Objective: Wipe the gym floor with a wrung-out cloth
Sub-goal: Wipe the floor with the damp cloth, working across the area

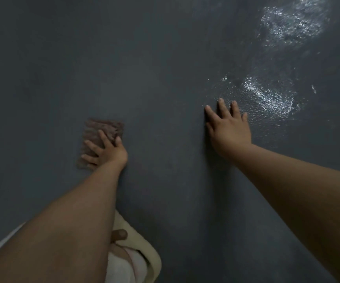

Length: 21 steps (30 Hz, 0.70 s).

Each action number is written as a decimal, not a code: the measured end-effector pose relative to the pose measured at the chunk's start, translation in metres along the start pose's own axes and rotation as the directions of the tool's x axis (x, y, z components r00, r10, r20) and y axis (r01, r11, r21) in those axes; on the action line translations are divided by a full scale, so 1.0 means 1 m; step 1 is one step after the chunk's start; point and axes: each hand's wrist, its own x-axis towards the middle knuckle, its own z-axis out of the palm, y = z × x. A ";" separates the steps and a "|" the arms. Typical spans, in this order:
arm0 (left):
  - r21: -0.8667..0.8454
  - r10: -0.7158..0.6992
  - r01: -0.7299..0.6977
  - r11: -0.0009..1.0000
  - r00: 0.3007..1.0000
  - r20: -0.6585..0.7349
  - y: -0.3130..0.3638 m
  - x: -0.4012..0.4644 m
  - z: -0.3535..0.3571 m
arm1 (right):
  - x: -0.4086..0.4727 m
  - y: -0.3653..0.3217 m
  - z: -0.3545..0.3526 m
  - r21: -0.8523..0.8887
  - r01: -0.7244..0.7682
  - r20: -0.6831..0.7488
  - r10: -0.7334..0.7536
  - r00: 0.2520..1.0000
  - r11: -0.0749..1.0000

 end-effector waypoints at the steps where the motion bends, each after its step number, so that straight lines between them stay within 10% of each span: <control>1: -0.003 0.007 -0.007 1.000 1.000 -0.007 -0.001 -0.006 0.004 | 0.000 0.000 0.000 -0.001 0.000 0.000 0.000 1.000 1.000; 6: 0.137 0.288 -0.283 0.949 0.958 -0.013 0.018 -0.079 0.045 | 0.000 0.006 -0.004 0.082 0.030 -0.053 -0.026 0.998 0.996; 9: 0.257 0.649 -0.651 0.714 0.753 0.105 0.028 -0.143 0.074 | -0.004 0.017 -0.004 0.147 0.047 -0.122 -0.029 0.992 0.988; 13: 0.378 0.776 -0.788 0.487 0.588 0.226 0.027 -0.146 0.074 | -0.013 0.030 0.000 0.124 0.056 -0.142 -0.038 0.989 0.991; 21: 0.230 0.516 -0.518 0.824 0.853 0.075 0.001 -0.132 0.068 | -0.039 0.022 0.005 0.179 0.030 -0.187 0.004 0.982 0.983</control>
